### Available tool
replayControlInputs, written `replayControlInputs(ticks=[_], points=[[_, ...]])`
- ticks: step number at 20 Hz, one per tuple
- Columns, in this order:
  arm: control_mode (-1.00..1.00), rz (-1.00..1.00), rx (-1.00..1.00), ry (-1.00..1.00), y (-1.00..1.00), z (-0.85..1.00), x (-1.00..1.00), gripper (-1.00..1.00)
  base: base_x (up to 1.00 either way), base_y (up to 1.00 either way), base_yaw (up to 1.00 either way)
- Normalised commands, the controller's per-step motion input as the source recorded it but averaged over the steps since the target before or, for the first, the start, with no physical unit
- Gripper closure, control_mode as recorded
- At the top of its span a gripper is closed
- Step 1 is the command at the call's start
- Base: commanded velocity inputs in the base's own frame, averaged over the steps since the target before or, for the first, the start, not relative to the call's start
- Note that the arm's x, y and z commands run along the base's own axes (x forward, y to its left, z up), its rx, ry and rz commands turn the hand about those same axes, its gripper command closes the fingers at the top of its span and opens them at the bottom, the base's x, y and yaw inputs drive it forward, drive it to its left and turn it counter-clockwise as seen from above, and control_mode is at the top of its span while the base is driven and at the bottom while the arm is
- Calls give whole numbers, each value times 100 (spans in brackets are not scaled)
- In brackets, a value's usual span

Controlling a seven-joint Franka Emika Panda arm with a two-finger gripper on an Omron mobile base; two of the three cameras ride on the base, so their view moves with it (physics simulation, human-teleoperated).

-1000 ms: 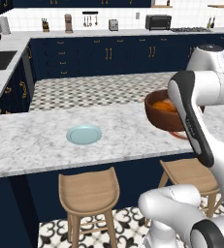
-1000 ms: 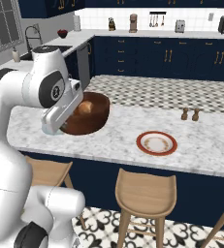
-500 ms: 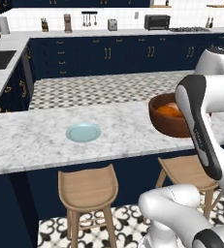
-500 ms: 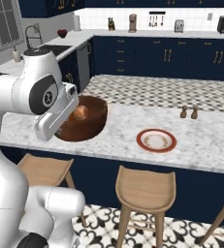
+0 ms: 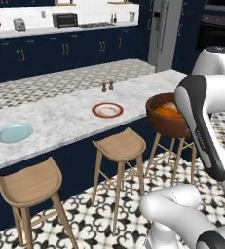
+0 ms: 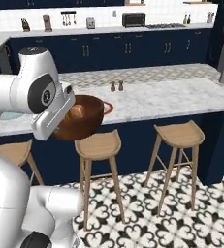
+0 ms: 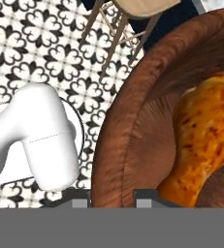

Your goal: Pick the chicken drumstick and onion from their plates and place them in the bowl. Then put the bowl in the fridge.

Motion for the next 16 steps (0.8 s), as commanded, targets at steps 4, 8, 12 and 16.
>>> replayControlInputs(ticks=[4, 8, 12, 16], points=[[100, 0, 0, 0, 0, 0, 0, 100, -14, -8, -86], [100, 0, 0, 0, 0, 0, 0, 100, 18, -42, -63], [100, 0, 0, 0, 0, 0, 0, 100, 42, -61, -18], [100, 0, 0, 0, 0, 0, 0, 100, 69, -65, -14]])
